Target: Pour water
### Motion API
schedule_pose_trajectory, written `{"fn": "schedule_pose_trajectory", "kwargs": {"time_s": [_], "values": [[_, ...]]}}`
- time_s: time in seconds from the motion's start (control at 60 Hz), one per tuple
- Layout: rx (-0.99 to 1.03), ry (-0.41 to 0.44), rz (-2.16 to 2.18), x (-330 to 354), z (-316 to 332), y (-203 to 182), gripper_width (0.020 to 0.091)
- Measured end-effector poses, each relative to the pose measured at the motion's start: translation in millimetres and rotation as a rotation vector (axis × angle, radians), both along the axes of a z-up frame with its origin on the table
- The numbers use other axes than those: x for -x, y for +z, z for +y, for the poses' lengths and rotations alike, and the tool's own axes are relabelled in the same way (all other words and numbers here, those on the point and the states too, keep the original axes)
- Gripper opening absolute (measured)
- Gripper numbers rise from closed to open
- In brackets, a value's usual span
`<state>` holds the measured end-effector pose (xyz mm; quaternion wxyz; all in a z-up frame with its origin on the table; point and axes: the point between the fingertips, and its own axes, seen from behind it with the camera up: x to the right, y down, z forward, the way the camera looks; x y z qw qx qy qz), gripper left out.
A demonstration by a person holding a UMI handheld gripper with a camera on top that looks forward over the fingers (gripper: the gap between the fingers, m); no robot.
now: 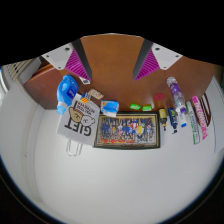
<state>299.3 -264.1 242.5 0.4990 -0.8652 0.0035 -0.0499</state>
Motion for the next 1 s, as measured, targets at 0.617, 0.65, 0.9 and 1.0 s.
{"fn": "schedule_pose_trajectory", "kwargs": {"time_s": [0.617, 0.65, 0.9, 1.0], "values": [[-0.005, 0.238, 0.089, 269, 46, -85, 0.0857], [-0.020, 0.233, 0.089, 282, 56, -89, 0.0858], [-0.098, 0.164, 0.101, 336, 149, -127, 0.0857], [-0.106, 0.144, 0.095, 344, 177, -143, 0.0829]]}}
